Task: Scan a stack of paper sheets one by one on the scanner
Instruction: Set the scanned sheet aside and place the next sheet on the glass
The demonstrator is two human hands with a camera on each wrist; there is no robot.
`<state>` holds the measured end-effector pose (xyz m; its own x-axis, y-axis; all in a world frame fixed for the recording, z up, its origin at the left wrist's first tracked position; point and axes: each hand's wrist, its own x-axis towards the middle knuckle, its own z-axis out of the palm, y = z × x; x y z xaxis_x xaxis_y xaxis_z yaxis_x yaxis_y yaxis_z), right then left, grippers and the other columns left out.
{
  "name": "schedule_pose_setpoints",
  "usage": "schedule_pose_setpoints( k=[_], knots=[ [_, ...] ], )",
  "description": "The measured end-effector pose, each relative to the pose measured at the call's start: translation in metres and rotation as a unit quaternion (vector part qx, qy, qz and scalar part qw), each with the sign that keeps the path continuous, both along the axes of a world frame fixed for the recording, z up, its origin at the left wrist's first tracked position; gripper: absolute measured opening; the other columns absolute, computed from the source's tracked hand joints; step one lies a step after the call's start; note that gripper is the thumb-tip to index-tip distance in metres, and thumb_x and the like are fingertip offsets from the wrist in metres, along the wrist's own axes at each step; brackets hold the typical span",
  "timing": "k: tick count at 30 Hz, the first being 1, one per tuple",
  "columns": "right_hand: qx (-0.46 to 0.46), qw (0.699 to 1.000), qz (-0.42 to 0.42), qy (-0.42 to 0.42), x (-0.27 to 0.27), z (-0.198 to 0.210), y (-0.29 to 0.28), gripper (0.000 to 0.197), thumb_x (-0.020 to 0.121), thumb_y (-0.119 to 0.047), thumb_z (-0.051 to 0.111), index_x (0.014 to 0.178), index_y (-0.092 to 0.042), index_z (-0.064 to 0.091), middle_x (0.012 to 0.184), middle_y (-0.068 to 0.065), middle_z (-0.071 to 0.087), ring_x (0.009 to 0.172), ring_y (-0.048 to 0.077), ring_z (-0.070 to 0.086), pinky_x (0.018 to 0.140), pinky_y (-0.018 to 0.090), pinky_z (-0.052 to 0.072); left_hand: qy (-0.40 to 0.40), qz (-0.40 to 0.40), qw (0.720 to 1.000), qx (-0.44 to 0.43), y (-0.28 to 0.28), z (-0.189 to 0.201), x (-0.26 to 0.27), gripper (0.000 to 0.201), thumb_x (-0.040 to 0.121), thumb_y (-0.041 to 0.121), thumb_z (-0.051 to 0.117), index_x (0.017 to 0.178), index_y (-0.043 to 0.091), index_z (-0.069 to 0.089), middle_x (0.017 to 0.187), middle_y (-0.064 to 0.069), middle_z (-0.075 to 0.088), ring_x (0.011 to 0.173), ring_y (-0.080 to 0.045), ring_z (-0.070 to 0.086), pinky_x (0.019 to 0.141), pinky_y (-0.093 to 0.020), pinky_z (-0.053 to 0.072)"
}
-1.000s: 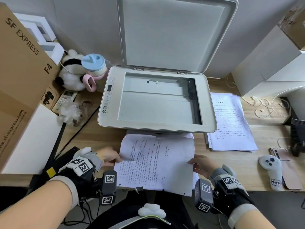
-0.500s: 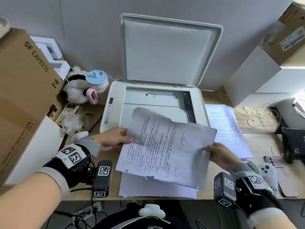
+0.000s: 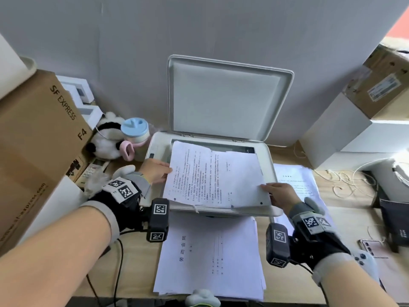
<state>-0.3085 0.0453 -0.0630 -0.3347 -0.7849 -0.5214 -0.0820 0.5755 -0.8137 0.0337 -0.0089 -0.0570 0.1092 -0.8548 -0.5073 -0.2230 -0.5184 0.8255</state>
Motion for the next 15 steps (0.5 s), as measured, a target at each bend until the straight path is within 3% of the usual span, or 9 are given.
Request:
schedule_pose_setpoints(
  k=[2,4,6,8,10,13,15],
  knots=[
    [0.005,1.0,0.004,0.027,0.0,-0.005,-0.006,0.005,0.087,-0.006,0.063,0.084,-0.002,0.064,0.073,0.01,0.062,0.06,0.022,0.061,0.048,0.02,0.055,-0.039,-0.005,0.999,0.007,-0.006,-0.005,0.002,0.025,0.085,-0.005,0.061,0.11,-0.011,0.061,0.11,-0.02,0.066,0.08,-0.023,0.061,0.079,-0.034,0.056],
    [0.009,0.998,0.014,0.053,-0.002,-0.01,-0.013,0.009,0.087,-0.008,0.063,0.079,-0.006,0.066,0.077,0.012,0.064,0.069,0.027,0.062,0.056,0.026,0.058,-0.054,0.009,0.998,0.017,-0.012,-0.007,0.002,0.024,0.084,-0.004,0.063,0.108,-0.01,0.063,0.098,-0.019,0.066,0.081,-0.025,0.061,0.068,-0.029,0.055],
    [0.024,0.996,0.024,0.082,-0.007,-0.015,-0.021,0.011,0.084,-0.011,0.067,0.076,-0.005,0.068,0.081,0.016,0.066,0.076,0.031,0.064,0.072,0.037,0.06,-0.111,0.01,0.994,0.012,-0.019,-0.009,0.002,0.021,0.083,0.005,0.067,0.101,-0.008,0.066,0.083,-0.017,0.066,0.07,-0.024,0.06,0.058,-0.027,0.05],
    [0.04,0.992,0.039,0.112,-0.009,-0.018,-0.025,0.019,0.081,-0.016,0.07,0.073,0.001,0.069,0.079,0.018,0.066,0.075,0.03,0.064,0.081,0.045,0.057,-0.204,-0.034,0.978,0.012,-0.021,-0.009,0.004,0.02,0.084,0.018,0.068,0.09,-0.001,0.067,0.085,-0.014,0.067,0.079,-0.026,0.062,0.07,-0.033,0.049],
    [0.054,0.987,0.054,0.139,-0.012,-0.02,-0.031,0.024,0.078,-0.021,0.072,0.073,0.002,0.07,0.074,0.018,0.068,0.07,0.028,0.063,0.081,0.046,0.057,-0.254,-0.049,0.966,0.017,-0.025,-0.009,0.003,0.024,0.084,0.023,0.068,0.086,0.0,0.064,0.095,-0.015,0.067,0.092,-0.025,0.062,0.078,-0.033,0.046],
    [0.065,0.978,0.077,0.183,-0.013,-0.018,-0.036,0.026,0.077,-0.027,0.073,0.06,-0.01,0.065,0.063,0.009,0.064,0.062,0.024,0.056,0.063,0.034,0.05,-0.292,-0.05,0.955,0.031,-0.03,-0.008,0.002,0.022,0.082,0.024,0.069,0.082,0.003,0.063,0.098,-0.014,0.067,0.09,-0.025,0.06,0.068,-0.028,0.043],
    [0.072,0.973,0.088,0.202,-0.013,-0.018,-0.038,0.029,0.076,-0.029,0.074,0.056,-0.012,0.06,0.058,0.004,0.06,0.058,0.021,0.052,0.059,0.029,0.044,-0.312,-0.067,0.947,0.047,-0.033,-0.007,0.002,0.03,0.08,0.027,0.07,0.091,0.0,0.065,0.102,-0.013,0.068,0.092,-0.026,0.062,0.069,-0.028,0.043]
  ],
)
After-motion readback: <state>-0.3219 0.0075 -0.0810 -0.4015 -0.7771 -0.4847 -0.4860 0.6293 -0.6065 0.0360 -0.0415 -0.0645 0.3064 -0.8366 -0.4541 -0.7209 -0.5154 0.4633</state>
